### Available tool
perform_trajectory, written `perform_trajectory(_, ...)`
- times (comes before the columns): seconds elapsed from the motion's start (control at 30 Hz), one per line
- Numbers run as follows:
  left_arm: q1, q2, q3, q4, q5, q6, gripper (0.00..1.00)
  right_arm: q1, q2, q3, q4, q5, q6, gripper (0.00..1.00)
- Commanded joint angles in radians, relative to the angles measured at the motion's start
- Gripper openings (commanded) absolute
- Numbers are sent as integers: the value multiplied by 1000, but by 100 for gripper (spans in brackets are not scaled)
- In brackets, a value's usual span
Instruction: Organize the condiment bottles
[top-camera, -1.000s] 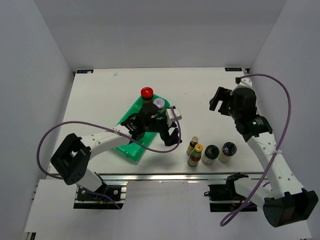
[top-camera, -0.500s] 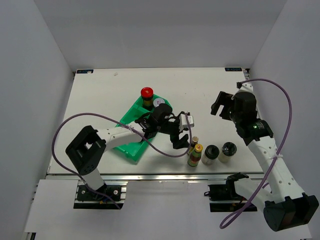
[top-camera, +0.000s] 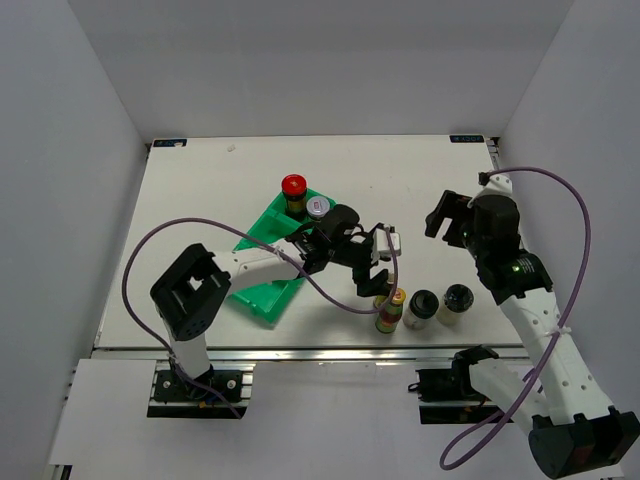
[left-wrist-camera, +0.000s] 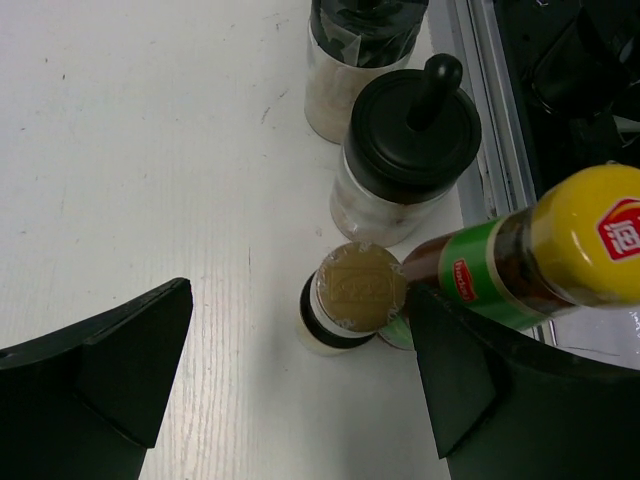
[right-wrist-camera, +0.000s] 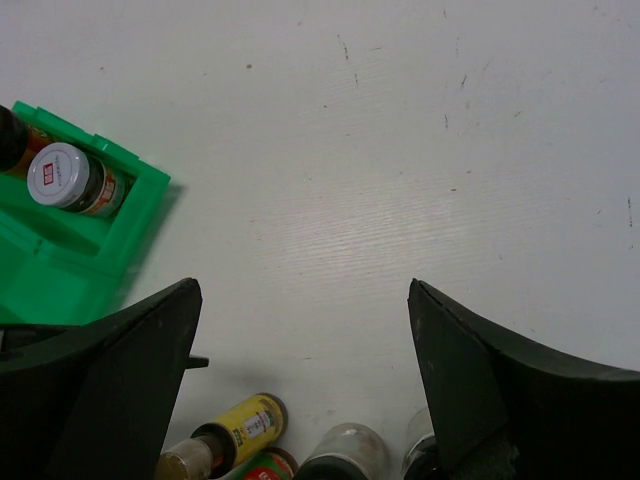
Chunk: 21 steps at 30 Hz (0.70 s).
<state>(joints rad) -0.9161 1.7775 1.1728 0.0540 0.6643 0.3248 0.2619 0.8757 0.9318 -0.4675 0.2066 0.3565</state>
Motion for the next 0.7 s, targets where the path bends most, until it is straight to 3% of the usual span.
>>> perform_trajectory(0.0,-6,11,51,10,41,14,98,-4,-29,-7,40,11,-19,89)
perform_trajectory(0.17,-12,39,67,12,77,16,96,-4,-37,-10,33,28,-22,89)
perform_trajectory(0.37,-13,34,50,13,89,13,83,-4,-43,-19,43,45,-28,89)
perform_trajectory(0.53,-15,22,27,32,101,6,63,-4,-41,-25,35,122,-19,89)
perform_trajectory(0.67,-17,11,27,24,104,7,41,-3,-44,-27,35,122,-19,89)
